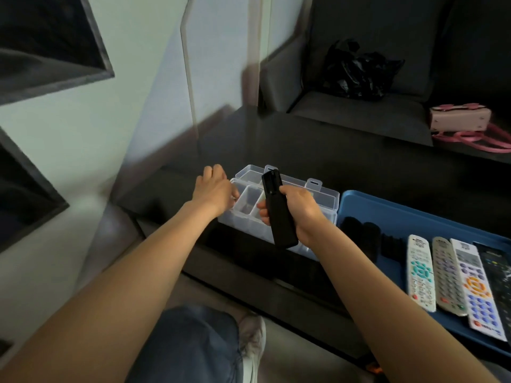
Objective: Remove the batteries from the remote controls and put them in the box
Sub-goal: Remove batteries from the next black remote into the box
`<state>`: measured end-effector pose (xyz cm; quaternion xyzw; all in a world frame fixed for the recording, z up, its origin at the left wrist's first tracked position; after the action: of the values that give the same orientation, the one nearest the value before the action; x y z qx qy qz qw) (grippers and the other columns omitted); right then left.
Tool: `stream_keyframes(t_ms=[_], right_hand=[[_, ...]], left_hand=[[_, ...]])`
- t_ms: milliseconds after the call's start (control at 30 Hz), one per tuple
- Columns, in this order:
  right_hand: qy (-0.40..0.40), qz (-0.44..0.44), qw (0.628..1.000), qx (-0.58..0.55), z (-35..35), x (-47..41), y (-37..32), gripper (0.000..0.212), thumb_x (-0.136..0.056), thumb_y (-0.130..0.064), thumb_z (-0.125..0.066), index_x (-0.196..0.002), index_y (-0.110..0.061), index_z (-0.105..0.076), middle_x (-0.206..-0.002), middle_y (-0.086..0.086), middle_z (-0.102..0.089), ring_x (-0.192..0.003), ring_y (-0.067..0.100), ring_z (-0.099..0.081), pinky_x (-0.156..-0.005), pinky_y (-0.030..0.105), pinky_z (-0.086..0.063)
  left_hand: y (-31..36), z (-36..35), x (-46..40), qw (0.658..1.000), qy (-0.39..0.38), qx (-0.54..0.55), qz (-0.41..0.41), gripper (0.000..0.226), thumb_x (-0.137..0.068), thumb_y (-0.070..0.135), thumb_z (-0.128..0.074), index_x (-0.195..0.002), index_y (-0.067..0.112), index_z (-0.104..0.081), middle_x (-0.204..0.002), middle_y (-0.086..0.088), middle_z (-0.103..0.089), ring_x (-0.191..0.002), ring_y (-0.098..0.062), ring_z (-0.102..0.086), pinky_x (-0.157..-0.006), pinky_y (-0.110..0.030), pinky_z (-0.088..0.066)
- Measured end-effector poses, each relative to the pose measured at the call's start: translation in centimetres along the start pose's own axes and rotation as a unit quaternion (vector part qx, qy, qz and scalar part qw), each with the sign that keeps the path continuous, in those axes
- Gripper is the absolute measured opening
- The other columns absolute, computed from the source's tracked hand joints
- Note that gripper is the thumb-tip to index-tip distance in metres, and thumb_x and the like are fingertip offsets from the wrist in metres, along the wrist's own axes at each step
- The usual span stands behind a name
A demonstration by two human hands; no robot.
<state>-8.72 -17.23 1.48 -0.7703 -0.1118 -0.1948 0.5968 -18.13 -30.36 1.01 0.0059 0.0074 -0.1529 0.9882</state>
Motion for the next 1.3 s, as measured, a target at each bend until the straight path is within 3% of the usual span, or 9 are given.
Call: stream_keyframes(t_ms=[133,267,500,733,833,933,1033,1167,1300], right_hand=[[0.007,-0.004,1.0,0.013,-0.5,-0.6,0.5,0.03,-0.1,-0.015,-0.029,-0.094,0.0,-0.055,-0.078,0.018,-0.06,-0.064,0.023,-0.057,-0.06,0.031,-0.051],[0.016,-0.012,0.999,0.028,-0.6,-1.2,0.8,0.029,-0.1,-0.018,-0.031,-0.101,-0.001,-0.054,-0.08,0.017,-0.061,-0.066,0.023,-0.059,-0.063,0.032,-0.051],[0.022,-0.012,0.998,0.052,-0.9,-1.8,0.7,0.031,-0.101,-0.019,-0.031,-0.108,0.0,-0.054,-0.083,0.017,-0.063,-0.068,0.023,-0.06,-0.06,0.031,-0.053],[0.025,-0.005,0.997,0.072,-1.4,-1.7,0.6,0.027,-0.102,-0.018,-0.03,-0.092,-0.006,-0.053,-0.085,0.018,-0.061,-0.068,0.022,-0.059,-0.06,0.03,-0.051],[0.02,-0.011,0.998,0.067,-1.6,-1.5,0.7,0.028,-0.102,-0.018,-0.029,-0.088,-0.007,-0.051,-0.084,0.018,-0.06,-0.067,0.022,-0.058,-0.06,0.03,-0.049],[0.023,-0.009,0.997,0.07,-1.7,-1.4,0.6,0.029,-0.102,-0.018,-0.029,-0.088,-0.007,-0.051,-0.085,0.019,-0.06,-0.067,0.022,-0.058,-0.059,0.03,-0.049],[0.027,-0.008,0.997,0.073,-1.7,-1.3,0.5,0.028,-0.102,-0.019,-0.03,-0.089,-0.007,-0.052,-0.085,0.018,-0.061,-0.066,0.022,-0.058,-0.058,0.029,-0.049],[0.027,-0.004,0.996,0.08,-2.1,-1.2,0.4,0.028,-0.102,-0.018,-0.028,-0.098,-0.004,-0.053,-0.082,0.016,-0.063,-0.065,0.02,-0.059,-0.056,0.028,-0.049],[0.026,0.002,0.996,0.081,-2.4,-1.1,0.2,0.031,-0.102,-0.015,-0.027,-0.089,-0.005,-0.053,-0.078,0.016,-0.062,-0.063,0.021,-0.057,-0.056,0.029,-0.047]], left_hand=[[-0.6,-2.2,-2.2,0.994,-0.109,0.016,0.014,0.036,-0.085,0.033,-0.06,-0.121,0.034,-0.056,-0.139,-0.006,-0.026,-0.127,-0.03,-0.023,-0.105,-0.043,-0.027],[-1.0,-3.9,-3.6,0.983,-0.178,0.026,0.047,0.054,-0.08,0.032,-0.061,-0.131,0.024,-0.047,-0.14,-0.009,-0.027,-0.129,-0.035,-0.024,-0.106,-0.048,-0.028],[-0.9,-4.4,-3.5,0.975,-0.214,0.048,0.032,0.036,-0.083,0.022,-0.06,-0.119,0.024,-0.056,-0.136,-0.008,-0.036,-0.129,-0.034,-0.03,-0.106,-0.048,-0.032],[-0.4,-1.7,-2.5,0.985,-0.109,0.129,-0.019,0.013,-0.083,0.01,-0.061,-0.09,0.021,-0.066,-0.098,0.004,-0.052,-0.101,-0.02,-0.052,-0.084,-0.032,-0.038],[-0.9,-0.6,-1.8,0.979,-0.038,0.197,-0.032,0.008,-0.076,0.011,-0.07,-0.077,0.016,-0.063,-0.104,-0.002,-0.056,-0.1,-0.022,-0.054,-0.084,-0.035,-0.046],[-1.6,0.4,-0.7,0.965,0.051,0.252,-0.048,0.018,-0.076,0.016,-0.074,-0.073,0.013,-0.056,-0.116,-0.005,-0.056,-0.109,-0.022,-0.048,-0.087,-0.03,-0.039],[-2.1,1.7,0.2,0.939,0.149,0.306,-0.056,0.014,-0.081,0.012,-0.067,-0.08,0.01,-0.054,-0.108,-0.006,-0.063,-0.101,-0.022,-0.053,-0.083,-0.029,-0.043],[-0.7,1.2,-0.1,0.945,0.059,0.313,-0.077,0.013,-0.094,0.019,-0.047,-0.091,0.01,-0.038,-0.08,-0.011,-0.062,-0.067,-0.027,-0.062,-0.064,-0.046,-0.053],[0.4,0.9,-0.5,0.993,-0.006,0.062,-0.098,0.011,-0.097,0.015,-0.039,-0.104,0.008,-0.044,-0.077,-0.005,-0.058,-0.061,-0.021,-0.051,-0.058,-0.031,-0.036]])
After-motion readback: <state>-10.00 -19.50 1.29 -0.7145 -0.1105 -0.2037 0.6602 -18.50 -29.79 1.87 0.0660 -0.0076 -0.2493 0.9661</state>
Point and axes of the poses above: each hand's wrist, its own x-axis away from the middle knuckle, its own z-axis out of the back of the hand, y = z × x, the point moved 7 cm from there along -x, towards the middle knuckle
